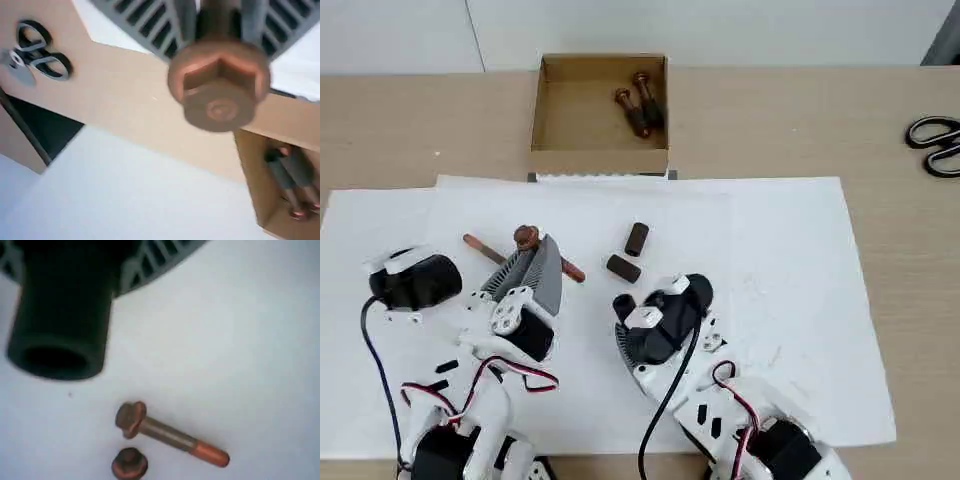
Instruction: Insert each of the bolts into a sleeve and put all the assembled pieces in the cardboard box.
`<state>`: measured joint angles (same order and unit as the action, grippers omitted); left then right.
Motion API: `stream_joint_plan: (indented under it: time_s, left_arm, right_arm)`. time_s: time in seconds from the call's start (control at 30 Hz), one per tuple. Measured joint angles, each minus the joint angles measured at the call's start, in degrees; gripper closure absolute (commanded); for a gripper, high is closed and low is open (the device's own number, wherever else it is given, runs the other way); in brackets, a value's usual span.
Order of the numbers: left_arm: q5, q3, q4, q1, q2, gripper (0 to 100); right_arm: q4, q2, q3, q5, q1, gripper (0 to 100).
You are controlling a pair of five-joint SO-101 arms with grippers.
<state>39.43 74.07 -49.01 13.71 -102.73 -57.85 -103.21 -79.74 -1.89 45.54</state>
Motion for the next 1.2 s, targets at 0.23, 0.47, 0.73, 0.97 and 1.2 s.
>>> stream_joint_plan:
  time_s: [0.23, 0.47, 0.73, 0.97, 1.2]
  left_arm:
    - [0.1, 0.0, 0.0, 6.2, 0.0, 99]
    - [-0.7, 0.0, -0.1, 7.3, 0.0, 99]
    - [-1.6, 0.0, -2.9, 7.3, 0.0, 99]
    - [-1.6, 0.0, -3.1, 10.1, 0.0, 99]
    - [-1.7, 0.0, -3.1, 12.4, 0.0, 99]
  right_arm:
    - [0.0, 0.0, -1.0, 6.5, 2.5, 99.6]
    - [0.0, 0.0, -1.9, 9.3, 2.6, 99.6]
    - [0.0, -0.2, -3.2, 9.5, -0.3, 99.6]
    - [0.9, -0.2, -3.2, 9.7, -0.4, 99.6]
    - [3.2, -0.2, -3.2, 12.1, -0.6, 99.6]
